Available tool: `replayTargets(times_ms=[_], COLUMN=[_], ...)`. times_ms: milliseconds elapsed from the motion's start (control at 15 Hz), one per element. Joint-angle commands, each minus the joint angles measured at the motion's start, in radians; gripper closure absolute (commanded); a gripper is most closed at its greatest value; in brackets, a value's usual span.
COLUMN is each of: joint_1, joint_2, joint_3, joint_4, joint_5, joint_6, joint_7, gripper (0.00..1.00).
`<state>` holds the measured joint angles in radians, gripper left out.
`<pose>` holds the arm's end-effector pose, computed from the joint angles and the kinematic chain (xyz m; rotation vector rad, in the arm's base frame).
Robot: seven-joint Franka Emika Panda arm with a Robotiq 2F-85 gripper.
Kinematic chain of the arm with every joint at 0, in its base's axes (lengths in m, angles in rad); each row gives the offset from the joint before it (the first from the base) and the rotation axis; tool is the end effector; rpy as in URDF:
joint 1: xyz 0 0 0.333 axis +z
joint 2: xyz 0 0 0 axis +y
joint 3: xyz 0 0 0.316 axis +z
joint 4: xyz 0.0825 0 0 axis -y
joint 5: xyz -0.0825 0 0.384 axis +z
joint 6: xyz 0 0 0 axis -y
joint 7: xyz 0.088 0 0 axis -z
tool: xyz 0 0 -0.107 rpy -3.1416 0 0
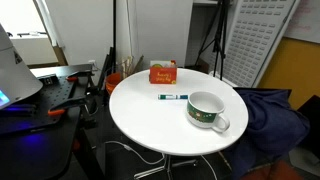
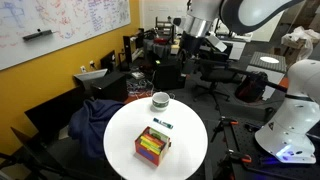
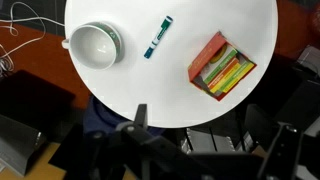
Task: Pick up the marker and put it in the mug
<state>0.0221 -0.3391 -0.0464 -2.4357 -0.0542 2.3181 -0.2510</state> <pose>0.4555 -0.0127 0.4519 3.0398 0.3975 0.3316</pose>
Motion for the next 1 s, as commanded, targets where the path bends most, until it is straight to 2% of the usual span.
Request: replayTargets(times_ms=[0, 400, 667, 933], joint_1=[0.000, -0.001, -0.005, -0.022], joint_2=[0.000, -0.001, 0.017, 0.072], joint_3=[0.000, 0.002, 0.014, 0.037], joint_4=[0.002, -0.004, -0.036, -0.077], joint_5=[0.000, -0.002, 0.000, -0.015], joint_6=[-0.003, 0.014, 0.123, 0.285], joint_7=[0.000, 0.010, 0.068, 0.192], gripper=[0.00, 0.00, 0.00, 0.00])
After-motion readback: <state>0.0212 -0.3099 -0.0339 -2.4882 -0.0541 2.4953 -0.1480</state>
